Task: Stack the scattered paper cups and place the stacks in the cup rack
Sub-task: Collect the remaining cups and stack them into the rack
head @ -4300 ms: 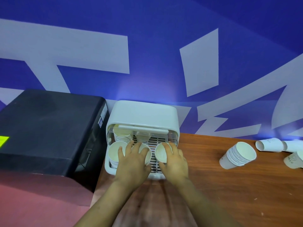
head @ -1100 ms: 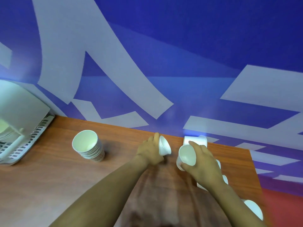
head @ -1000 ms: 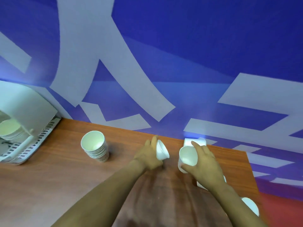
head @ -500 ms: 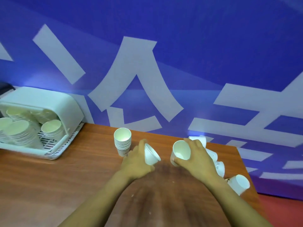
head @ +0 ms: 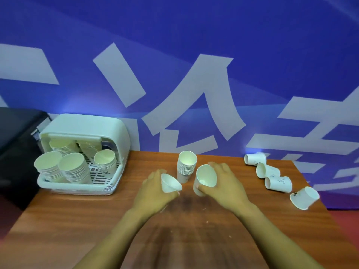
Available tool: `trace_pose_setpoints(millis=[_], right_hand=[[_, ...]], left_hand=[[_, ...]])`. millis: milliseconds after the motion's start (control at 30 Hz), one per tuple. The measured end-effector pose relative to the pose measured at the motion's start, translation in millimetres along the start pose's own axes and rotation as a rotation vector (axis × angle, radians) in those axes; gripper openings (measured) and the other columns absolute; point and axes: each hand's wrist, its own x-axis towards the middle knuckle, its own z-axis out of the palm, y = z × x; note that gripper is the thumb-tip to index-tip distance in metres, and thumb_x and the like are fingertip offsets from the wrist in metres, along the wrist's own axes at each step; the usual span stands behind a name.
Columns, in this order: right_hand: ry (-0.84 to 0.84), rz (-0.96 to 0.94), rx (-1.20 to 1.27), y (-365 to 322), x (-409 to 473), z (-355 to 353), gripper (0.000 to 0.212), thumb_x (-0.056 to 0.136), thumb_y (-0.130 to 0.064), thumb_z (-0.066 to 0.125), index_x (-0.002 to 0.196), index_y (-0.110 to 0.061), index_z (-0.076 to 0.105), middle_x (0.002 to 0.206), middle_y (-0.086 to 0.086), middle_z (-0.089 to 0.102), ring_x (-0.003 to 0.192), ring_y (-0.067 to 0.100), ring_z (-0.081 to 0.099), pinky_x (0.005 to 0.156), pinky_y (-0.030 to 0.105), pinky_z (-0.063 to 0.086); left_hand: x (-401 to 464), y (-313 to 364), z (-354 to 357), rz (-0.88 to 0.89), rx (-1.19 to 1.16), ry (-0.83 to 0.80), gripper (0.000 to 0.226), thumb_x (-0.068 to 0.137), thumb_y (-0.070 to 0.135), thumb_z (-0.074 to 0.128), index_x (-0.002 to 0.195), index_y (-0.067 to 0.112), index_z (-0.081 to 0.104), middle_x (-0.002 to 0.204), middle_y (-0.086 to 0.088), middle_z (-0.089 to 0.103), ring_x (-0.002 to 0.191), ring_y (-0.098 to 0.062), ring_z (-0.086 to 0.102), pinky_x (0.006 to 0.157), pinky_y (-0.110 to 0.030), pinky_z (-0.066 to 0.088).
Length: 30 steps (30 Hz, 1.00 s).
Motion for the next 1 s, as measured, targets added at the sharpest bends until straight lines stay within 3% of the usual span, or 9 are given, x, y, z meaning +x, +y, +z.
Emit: trace_pose_setpoints(millis=[167, 400, 500, 633, 800, 1000], right_hand=[[-0.045, -0.024, 0.029, -24.1, -2.5, 21.4, 0.056, 0.060, -0.065, 0.060, 0.108, -0.038, 0.049, 0.105, -0.015, 0.050, 0.100, 0.009, 0.052, 0.076, 0.035, 0.051], [-0.080, -0.049, 0.093, -29.7, 9.7, 40.9, 0.062, 0.062, -0.056, 0.065, 0.118, -0.038, 0.047, 0.111, -0.014, 0.049, 0.101, 0.009, 0.053, 0.078, 0.029, 0.050], [-0.139, -0.029, 0.107, -34.9, 8.4, 57.9, 0.062, 0.064, -0.054, 0.069, 0.120, -0.037, 0.046, 0.115, -0.017, 0.047, 0.106, 0.008, 0.052, 0.082, 0.028, 0.046], [-0.208, -0.023, 0.100, -50.0, 3.0, 71.9, 0.056, 0.063, -0.053, 0.071, 0.112, -0.039, 0.047, 0.115, -0.018, 0.048, 0.102, 0.008, 0.055, 0.084, 0.030, 0.048], [-0.135, -0.028, 0.085, -86.3, 28.0, 67.2, 0.052, 0.062, -0.054, 0.071, 0.105, -0.038, 0.048, 0.106, -0.015, 0.053, 0.090, 0.011, 0.059, 0.077, 0.037, 0.054], [-0.085, -0.039, 0.092, -147.6, 48.2, 95.7, 0.059, 0.064, -0.052, 0.074, 0.115, -0.034, 0.049, 0.110, -0.013, 0.052, 0.098, 0.011, 0.055, 0.083, 0.034, 0.051]], left_hand=[[-2.1, -14.5, -29.5, 0.060, 0.032, 0.009, 0.075, 0.071, 0.032, 0.075, 0.136, 0.022, 0.038, 0.129, 0.003, 0.038, 0.114, -0.018, 0.051, 0.091, -0.029, 0.044], [-17.7, -38.6, -30.5, -0.013, 0.169, 0.008, 0.077, 0.063, 0.037, 0.080, 0.126, 0.025, 0.038, 0.114, 0.010, 0.038, 0.114, -0.019, 0.036, 0.090, -0.027, 0.038], [-18.7, -56.8, -41.1, -0.029, 0.176, 0.051, 0.080, 0.058, 0.044, 0.080, 0.125, 0.025, 0.040, 0.115, 0.008, 0.042, 0.112, -0.019, 0.041, 0.091, -0.030, 0.041], [-16.5, -74.8, -59.4, -0.011, 0.146, 0.041, 0.075, 0.062, 0.041, 0.080, 0.125, 0.027, 0.041, 0.117, 0.005, 0.040, 0.112, -0.017, 0.043, 0.088, -0.027, 0.039], [-1.1, -91.1, -94.0, 0.048, 0.178, 0.033, 0.076, 0.061, 0.032, 0.080, 0.126, 0.028, 0.039, 0.119, 0.005, 0.035, 0.113, -0.020, 0.044, 0.091, -0.031, 0.043], [16.3, -127.0, -157.9, 0.091, 0.296, 0.227, 0.080, 0.062, 0.036, 0.081, 0.129, 0.024, 0.039, 0.123, 0.001, 0.041, 0.111, -0.024, 0.047, 0.087, -0.034, 0.044]])
